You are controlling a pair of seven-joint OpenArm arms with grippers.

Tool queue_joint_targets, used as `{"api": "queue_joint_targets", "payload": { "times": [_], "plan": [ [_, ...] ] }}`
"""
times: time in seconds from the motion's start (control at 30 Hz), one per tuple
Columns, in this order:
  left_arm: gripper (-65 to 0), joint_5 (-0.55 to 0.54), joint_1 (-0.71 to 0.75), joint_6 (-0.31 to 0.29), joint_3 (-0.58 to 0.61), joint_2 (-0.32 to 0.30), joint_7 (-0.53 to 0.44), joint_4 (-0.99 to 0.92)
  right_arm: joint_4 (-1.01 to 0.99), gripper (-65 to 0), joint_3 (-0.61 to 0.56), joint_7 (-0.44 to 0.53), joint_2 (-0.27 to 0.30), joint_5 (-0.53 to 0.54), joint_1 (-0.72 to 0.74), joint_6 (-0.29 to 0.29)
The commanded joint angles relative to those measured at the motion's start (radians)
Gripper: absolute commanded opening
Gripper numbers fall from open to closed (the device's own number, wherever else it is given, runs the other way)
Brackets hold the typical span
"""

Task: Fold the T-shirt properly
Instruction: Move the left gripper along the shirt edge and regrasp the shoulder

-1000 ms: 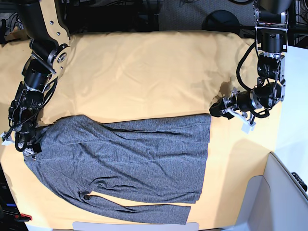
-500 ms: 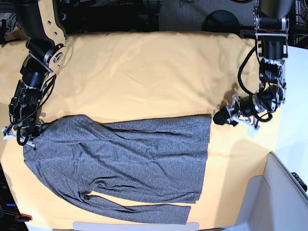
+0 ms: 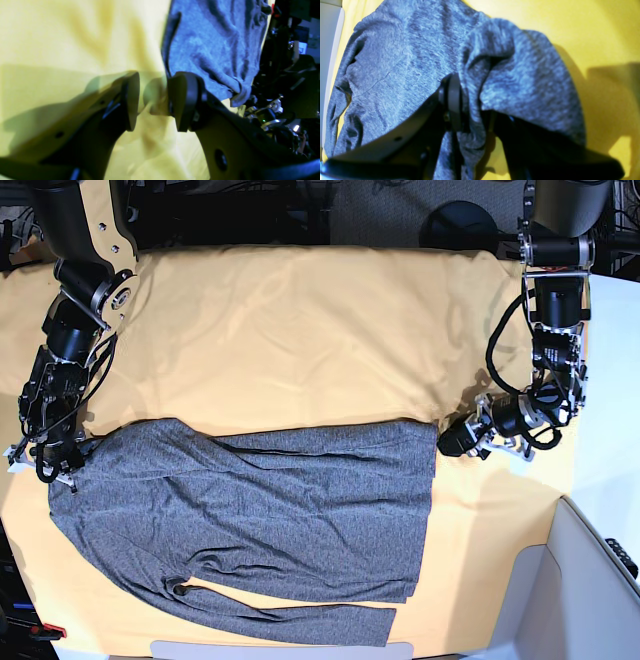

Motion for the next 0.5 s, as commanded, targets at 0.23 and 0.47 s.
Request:
{"api": "queue_joint_targets", "payload": {
  "times": [0.23, 0.47],
  "plan": [
    [-40.0, 0.057, -0.002, 0.027, 0.014, 0.05, 0.041, -0.001, 0.012, -50.8, -0.002, -0.004, 0.012, -0.004, 0.02, -0.009],
    [-40.0, 0.057, -0.002, 0.028, 0.006, 0.051, 0.075, 0.087, 0.012, -50.9, -0.002, -0.004, 0.012, -0.004, 0.018, -0.009]
  ]
}}
